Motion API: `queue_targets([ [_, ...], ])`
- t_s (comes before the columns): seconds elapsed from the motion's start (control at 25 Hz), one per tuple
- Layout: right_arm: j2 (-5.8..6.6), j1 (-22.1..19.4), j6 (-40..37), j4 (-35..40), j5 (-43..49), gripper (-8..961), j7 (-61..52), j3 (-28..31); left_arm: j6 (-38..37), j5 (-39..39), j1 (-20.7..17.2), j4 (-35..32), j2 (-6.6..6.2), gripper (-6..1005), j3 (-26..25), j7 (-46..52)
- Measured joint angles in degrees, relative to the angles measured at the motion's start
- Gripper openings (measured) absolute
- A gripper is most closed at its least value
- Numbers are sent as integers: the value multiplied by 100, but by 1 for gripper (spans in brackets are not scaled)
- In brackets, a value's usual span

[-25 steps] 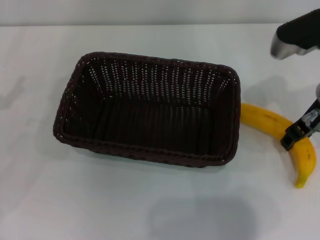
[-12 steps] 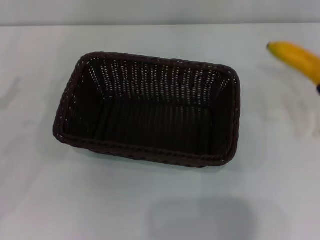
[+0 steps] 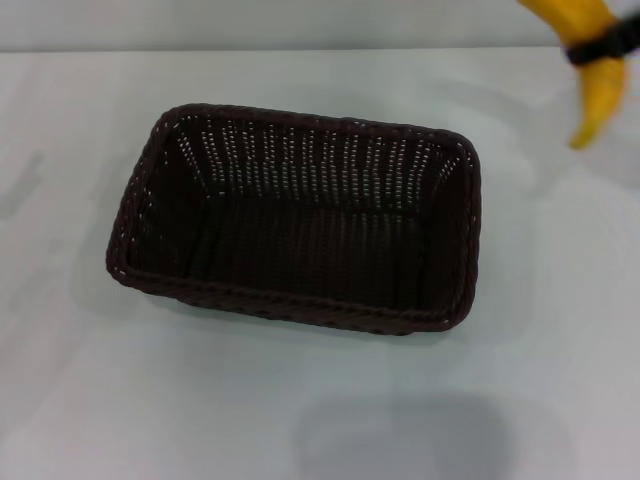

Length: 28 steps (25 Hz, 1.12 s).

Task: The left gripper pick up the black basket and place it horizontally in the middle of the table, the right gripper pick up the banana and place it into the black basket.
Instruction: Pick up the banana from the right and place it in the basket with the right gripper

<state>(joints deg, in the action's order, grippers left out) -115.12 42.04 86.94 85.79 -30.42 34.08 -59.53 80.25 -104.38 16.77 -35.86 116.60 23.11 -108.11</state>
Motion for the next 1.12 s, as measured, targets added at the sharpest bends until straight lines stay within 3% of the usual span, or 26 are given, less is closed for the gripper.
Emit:
queue_targets([
  [0.16, -7, -38, -29, 130, -1319, 490, 466, -178, -16, -5, 36, 0, 7, 894, 1, -9],
  [0.32, -17, -16, -189, -249, -2587, 491, 1099, -541, -20, -95, 50, 0, 17, 894, 1, -18],
  [0.56, -27, 155, -733, -1114, -2822, 498, 1836, -1315, -4, -144, 53, 26, 36, 894, 1, -26],
  [0.96, -50, 78, -850, -1815, -3474, 568, 3257, -1547, -42, -144, 46, 47, 100, 894, 0, -96],
  [1.12, -47, -163, -862, -1759, -3520, 750, 3653, -1482, -45, -144, 35, 47, 146, 894, 0, -119],
])
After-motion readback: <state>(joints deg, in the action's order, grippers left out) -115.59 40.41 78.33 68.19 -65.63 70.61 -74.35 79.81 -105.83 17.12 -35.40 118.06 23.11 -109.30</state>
